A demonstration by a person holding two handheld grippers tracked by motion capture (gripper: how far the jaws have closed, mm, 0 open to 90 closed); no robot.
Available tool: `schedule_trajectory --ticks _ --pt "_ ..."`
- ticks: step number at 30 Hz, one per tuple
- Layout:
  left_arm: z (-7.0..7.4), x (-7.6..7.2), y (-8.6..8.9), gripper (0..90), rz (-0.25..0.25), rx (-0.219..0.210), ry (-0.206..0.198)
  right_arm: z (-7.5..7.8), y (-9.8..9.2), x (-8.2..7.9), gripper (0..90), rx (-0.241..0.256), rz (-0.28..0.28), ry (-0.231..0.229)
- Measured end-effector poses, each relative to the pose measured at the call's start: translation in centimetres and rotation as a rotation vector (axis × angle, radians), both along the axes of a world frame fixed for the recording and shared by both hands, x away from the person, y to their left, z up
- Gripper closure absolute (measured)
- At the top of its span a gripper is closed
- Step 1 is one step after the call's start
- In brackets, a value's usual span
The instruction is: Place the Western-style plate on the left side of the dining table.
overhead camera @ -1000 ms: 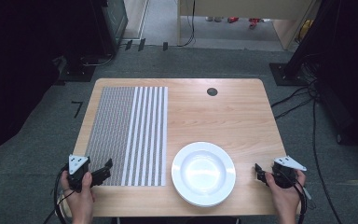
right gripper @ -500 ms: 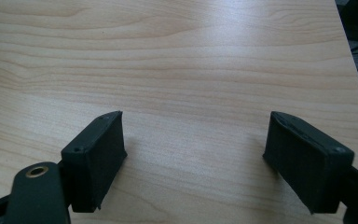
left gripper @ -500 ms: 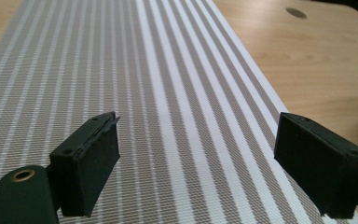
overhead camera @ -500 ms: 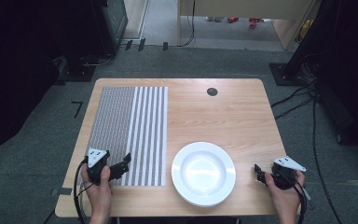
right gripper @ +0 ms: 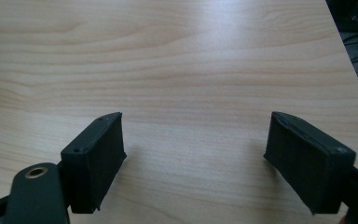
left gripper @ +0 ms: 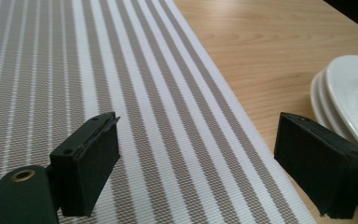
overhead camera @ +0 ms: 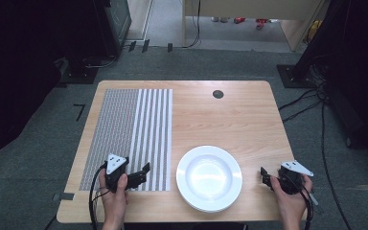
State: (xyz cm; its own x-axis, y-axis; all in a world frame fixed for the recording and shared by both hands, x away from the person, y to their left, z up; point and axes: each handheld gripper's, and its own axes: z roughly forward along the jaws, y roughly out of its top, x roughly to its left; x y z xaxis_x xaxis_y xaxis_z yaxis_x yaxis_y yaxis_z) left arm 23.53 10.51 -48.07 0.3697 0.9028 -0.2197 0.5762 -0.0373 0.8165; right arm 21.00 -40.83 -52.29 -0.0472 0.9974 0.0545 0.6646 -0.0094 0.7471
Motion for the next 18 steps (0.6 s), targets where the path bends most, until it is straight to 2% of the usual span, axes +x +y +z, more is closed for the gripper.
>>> schedule_trajectory --ticks 3,4,5,8,12,16,18 --pt "-0.1 -0.2 -1.0 13.9 -0.038 -0.011 0.012 0.6 0.3 -0.2 19.2 0.026 -0.006 -0.027" --pt "-0.1 -0.2 -1.0 13.9 -0.038 -0.011 0.012 0.6 0.3 -0.2 19.2 0.026 -0.006 -0.027" --pt "-0.1 -0.4 -1.4 13.9 -0.053 -0.012 0.014 1.2 0.5 -0.3 19.0 0.045 -0.001 -0.051" --pt "-0.1 -0.5 -1.9 13.9 -0.066 -0.007 0.015 1.6 0.7 -0.5 18.9 0.057 0.004 -0.063" --pt "-0.3 -0.7 -2.8 13.9 -0.09 0.001 0.02 2.6 1.5 -0.7 18.3 0.116 0.028 -0.106" --pt "-0.4 -0.8 -3.1 13.9 -0.102 -0.006 0.028 3.1 2.3 -0.7 19.5 0.125 0.041 -0.121" --pt "-0.2 -1.0 -3.5 13.9 -0.114 -0.021 0.024 3.4 3.3 -0.7 23.5 0.133 0.053 -0.131"
